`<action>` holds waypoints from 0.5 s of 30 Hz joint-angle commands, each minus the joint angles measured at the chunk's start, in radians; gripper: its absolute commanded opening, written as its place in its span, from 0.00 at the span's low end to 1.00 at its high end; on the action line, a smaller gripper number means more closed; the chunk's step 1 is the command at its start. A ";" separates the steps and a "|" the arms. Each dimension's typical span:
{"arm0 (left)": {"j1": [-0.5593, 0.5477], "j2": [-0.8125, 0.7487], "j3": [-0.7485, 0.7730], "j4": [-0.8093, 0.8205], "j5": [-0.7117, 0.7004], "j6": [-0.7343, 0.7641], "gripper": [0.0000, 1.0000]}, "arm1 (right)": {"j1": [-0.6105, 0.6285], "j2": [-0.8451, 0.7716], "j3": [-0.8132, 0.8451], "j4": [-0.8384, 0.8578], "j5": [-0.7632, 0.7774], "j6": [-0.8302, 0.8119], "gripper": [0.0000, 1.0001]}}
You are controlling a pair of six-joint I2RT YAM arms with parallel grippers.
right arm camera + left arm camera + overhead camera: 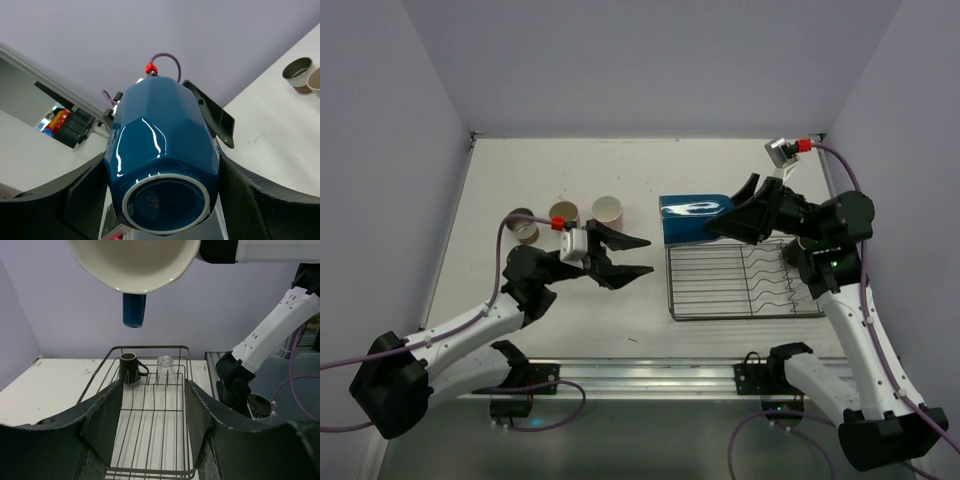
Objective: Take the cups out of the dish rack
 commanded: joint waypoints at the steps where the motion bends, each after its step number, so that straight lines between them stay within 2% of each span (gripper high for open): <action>1: -0.018 0.027 0.079 0.076 -0.028 0.034 0.56 | 0.021 -0.028 0.004 0.108 0.008 0.049 0.00; 9: -0.034 0.076 0.155 0.077 -0.034 0.043 0.56 | 0.069 -0.036 -0.012 0.093 0.041 0.040 0.00; 15: -0.054 0.096 0.162 0.080 -0.043 0.059 0.55 | 0.095 -0.023 -0.023 0.148 0.062 0.084 0.00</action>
